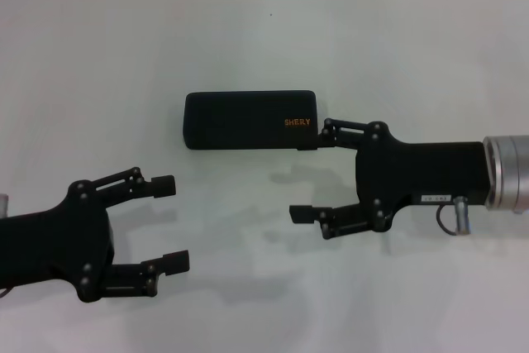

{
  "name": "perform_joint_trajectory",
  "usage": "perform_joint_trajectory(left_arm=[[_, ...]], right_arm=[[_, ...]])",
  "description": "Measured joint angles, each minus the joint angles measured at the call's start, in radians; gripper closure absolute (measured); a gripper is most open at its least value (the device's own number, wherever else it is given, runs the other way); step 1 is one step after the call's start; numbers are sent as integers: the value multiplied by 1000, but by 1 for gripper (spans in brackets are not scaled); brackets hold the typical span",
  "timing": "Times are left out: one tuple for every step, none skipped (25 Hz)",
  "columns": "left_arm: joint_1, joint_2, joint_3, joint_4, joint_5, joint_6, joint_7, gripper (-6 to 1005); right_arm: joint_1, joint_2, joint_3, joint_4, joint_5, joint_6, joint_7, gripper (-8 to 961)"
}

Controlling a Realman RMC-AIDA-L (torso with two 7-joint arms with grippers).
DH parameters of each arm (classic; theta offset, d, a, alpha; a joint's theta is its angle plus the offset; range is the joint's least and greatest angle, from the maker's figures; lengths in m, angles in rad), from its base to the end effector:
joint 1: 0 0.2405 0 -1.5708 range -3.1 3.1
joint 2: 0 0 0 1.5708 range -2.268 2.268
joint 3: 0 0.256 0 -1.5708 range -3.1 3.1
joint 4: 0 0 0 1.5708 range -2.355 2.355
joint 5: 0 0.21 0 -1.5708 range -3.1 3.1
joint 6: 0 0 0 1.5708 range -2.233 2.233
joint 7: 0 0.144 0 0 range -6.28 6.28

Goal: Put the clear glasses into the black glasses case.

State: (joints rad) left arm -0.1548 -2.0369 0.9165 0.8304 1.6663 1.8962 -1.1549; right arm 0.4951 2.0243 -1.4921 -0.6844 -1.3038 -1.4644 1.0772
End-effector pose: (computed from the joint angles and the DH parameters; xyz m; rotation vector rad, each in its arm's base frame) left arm -0.2881 0.2188 0.0362 -2.7633 -0.3062 -0.9778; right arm 0.1873 0.3080 -0.0493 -2.9101 -0.0121 0.9520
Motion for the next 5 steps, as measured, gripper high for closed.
perform_joint_trajectory(left_arm=[[2,0,0,-1,0,0,0,110],[5,-1,0,-2,0,0,2,110],[8,-3,0,-2,1,0,3,110],[10,-7,-1,-2,1,1,5,110],[10,-7,-1,-2,1,1,5,110]], right_arm=[[-1,0,-2,2,0,0,0,81],[-1,1,-6,4,0,0,0,81],[-1,2,-9,5,0,0,0,81],[-1,2,-14,6,0,1,0,81],[-2,2,-17,7,0,1,0,81]])
